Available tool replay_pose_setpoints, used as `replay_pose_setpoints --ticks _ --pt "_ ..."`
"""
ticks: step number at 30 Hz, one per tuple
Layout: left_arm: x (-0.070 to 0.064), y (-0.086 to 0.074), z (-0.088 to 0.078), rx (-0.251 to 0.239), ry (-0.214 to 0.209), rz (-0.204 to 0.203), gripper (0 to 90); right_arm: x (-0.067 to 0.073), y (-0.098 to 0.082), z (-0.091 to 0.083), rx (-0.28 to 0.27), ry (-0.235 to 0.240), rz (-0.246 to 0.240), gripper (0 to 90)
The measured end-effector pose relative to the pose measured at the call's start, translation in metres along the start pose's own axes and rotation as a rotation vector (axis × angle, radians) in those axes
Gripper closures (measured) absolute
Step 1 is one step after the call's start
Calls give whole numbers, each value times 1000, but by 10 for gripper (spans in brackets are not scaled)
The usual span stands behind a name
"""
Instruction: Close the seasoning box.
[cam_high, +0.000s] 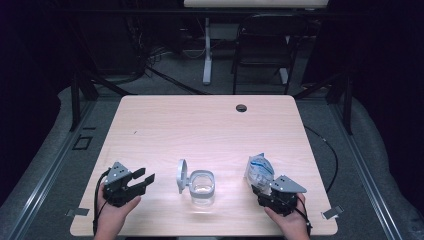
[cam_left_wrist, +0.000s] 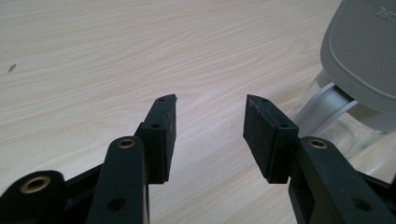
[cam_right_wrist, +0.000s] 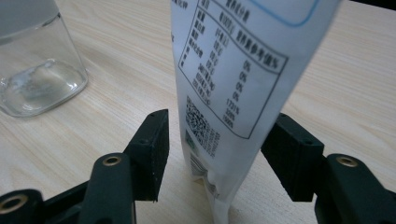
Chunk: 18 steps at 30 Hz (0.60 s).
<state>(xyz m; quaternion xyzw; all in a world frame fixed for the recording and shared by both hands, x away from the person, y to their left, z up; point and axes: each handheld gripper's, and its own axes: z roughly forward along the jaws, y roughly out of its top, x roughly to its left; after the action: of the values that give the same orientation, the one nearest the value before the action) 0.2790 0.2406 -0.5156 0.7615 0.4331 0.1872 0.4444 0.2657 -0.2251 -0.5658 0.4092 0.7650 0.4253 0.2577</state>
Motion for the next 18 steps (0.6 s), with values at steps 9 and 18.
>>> replay_pose_setpoints --ticks 9,18 --pt "2 -1 -1 5 1 -1 546 -1 -2 8 15 2 -14 412" --pt "1 -1 -1 3 3 -3 546 -1 -3 11 26 -1 -11 426"
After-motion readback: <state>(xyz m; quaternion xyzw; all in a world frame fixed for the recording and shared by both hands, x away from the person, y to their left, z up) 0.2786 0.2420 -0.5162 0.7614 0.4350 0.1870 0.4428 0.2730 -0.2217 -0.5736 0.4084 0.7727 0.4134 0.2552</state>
